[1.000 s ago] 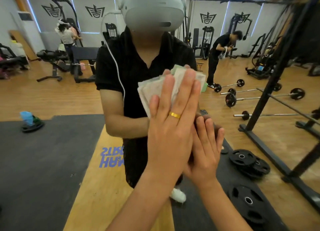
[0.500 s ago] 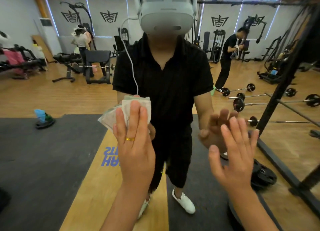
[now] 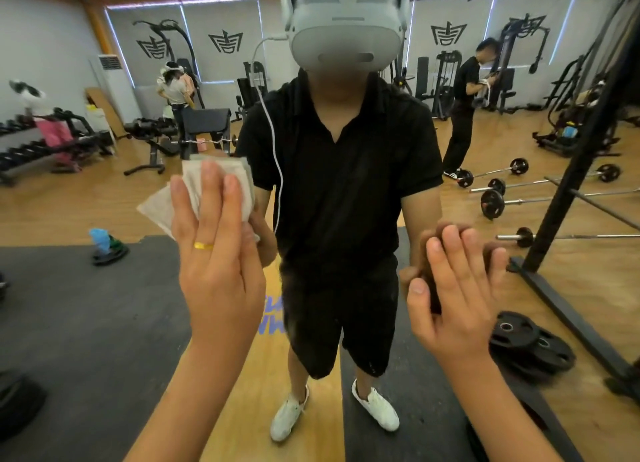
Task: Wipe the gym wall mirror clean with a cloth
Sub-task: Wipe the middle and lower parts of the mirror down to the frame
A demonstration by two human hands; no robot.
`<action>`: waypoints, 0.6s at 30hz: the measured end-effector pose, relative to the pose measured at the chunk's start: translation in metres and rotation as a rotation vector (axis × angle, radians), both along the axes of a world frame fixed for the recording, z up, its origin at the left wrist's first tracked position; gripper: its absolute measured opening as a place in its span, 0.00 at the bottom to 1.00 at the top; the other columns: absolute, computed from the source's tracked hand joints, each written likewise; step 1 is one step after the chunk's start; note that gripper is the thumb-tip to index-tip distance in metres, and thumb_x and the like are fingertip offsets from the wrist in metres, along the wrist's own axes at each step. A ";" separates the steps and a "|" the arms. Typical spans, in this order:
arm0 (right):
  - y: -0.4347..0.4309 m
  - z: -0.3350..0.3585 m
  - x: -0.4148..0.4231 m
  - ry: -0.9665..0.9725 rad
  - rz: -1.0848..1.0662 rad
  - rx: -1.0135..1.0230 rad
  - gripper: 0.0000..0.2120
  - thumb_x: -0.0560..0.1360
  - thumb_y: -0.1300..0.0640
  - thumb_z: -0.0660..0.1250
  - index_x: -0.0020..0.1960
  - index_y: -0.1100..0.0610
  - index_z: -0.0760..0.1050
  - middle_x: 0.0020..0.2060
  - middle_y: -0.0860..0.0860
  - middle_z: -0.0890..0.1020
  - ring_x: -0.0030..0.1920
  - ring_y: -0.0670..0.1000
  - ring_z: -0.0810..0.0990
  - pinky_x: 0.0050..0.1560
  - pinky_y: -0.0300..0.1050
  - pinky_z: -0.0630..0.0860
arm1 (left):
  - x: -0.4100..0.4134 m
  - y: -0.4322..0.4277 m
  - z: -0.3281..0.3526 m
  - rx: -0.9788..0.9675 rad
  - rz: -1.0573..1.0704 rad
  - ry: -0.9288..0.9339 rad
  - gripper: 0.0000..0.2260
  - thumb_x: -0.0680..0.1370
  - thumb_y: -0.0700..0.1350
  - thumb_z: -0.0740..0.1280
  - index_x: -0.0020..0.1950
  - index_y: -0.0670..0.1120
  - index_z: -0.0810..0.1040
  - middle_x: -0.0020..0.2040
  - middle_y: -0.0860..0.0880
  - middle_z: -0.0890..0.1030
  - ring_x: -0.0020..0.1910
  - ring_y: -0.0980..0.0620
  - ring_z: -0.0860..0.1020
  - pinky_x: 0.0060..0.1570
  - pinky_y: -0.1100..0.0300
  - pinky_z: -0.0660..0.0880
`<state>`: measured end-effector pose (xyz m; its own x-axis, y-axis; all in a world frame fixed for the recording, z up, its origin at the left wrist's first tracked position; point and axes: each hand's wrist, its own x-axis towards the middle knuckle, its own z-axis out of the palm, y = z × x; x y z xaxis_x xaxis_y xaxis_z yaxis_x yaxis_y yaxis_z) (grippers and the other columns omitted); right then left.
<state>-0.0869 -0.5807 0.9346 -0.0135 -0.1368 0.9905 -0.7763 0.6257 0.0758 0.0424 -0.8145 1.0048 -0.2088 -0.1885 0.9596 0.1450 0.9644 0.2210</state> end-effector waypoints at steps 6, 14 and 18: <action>-0.001 -0.001 0.000 -0.011 0.018 0.005 0.24 0.83 0.56 0.60 0.77 0.62 0.63 0.82 0.48 0.58 0.82 0.52 0.57 0.82 0.57 0.48 | -0.003 0.026 -0.028 0.067 0.013 -0.006 0.20 0.86 0.35 0.57 0.79 0.37 0.64 0.80 0.44 0.61 0.83 0.40 0.50 0.81 0.51 0.55; -0.001 0.000 0.000 -0.013 0.042 -0.016 0.22 0.84 0.55 0.60 0.76 0.60 0.65 0.82 0.48 0.59 0.82 0.51 0.58 0.82 0.57 0.49 | -0.011 0.049 -0.010 0.114 -0.024 -0.022 0.24 0.85 0.32 0.57 0.81 0.39 0.60 0.82 0.46 0.57 0.83 0.44 0.46 0.81 0.53 0.53; -0.004 0.000 0.002 -0.023 0.058 -0.037 0.22 0.84 0.55 0.60 0.77 0.59 0.65 0.82 0.47 0.59 0.81 0.51 0.59 0.82 0.57 0.50 | -0.018 0.054 -0.018 0.101 0.005 -0.009 0.22 0.87 0.36 0.54 0.82 0.40 0.58 0.82 0.47 0.56 0.83 0.43 0.46 0.81 0.47 0.57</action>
